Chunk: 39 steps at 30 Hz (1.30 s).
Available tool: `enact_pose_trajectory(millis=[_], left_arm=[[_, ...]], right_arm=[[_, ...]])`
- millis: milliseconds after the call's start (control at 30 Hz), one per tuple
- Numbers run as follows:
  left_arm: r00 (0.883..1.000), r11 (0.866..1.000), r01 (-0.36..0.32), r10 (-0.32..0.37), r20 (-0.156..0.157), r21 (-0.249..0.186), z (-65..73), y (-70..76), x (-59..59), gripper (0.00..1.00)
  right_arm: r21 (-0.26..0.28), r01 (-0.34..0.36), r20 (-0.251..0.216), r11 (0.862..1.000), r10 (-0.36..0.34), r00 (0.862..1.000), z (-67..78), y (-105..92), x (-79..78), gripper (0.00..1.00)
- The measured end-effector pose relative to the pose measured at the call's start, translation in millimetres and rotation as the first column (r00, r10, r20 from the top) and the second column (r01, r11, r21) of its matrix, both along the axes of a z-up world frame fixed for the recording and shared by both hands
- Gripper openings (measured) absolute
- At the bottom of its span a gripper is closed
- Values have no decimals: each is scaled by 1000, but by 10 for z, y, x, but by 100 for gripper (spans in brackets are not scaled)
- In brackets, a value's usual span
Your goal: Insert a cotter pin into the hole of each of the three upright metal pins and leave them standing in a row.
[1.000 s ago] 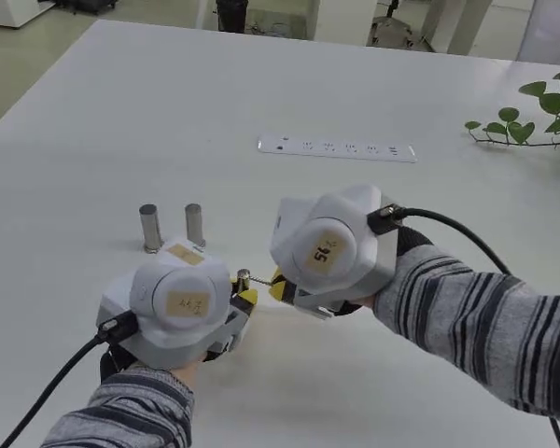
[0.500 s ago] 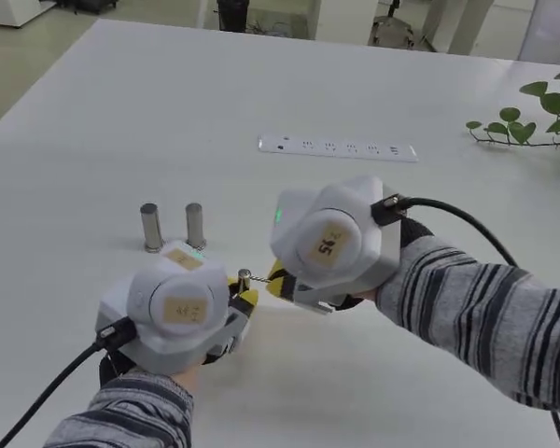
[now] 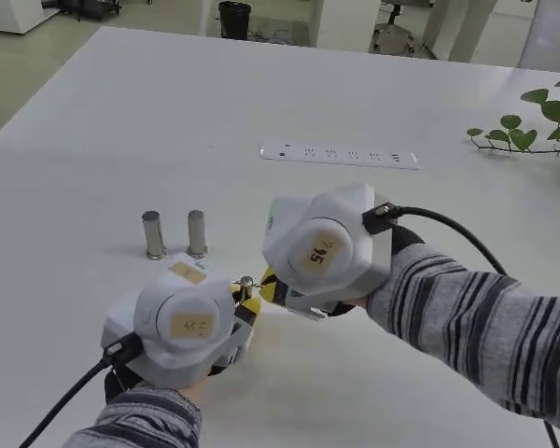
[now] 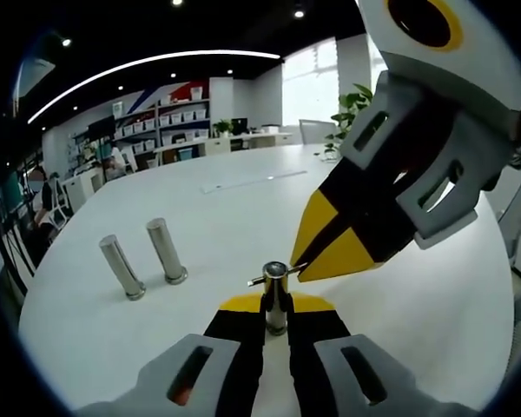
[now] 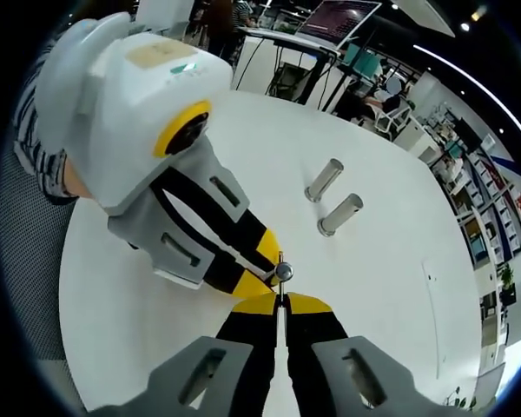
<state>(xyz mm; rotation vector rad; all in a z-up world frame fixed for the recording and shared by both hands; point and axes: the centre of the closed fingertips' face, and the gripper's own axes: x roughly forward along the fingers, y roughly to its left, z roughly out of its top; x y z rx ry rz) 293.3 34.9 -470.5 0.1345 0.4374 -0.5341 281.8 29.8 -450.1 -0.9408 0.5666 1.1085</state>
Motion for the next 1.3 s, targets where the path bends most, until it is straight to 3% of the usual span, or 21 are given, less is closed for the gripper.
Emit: enact_pose_trajectory(millis=[433, 733, 1300], left_arm=[[1000, 1000, -5, 5, 2, 3, -11, -3, -1, 5], [1000, 1000, -6, 6, -5, 1, -14, -3, -8, 5], [1000, 1000, -8, 8, -2, 4, -13, -1, -2, 5]], right_arm=[[63, 38, -35, 997, -36, 999, 63, 21, -10, 0], [73, 51, -66, 996, -46, 997, 50, -13, -37, 0], [67, 26, -43, 997, -23, 999, 53, 60, -13, 0]])
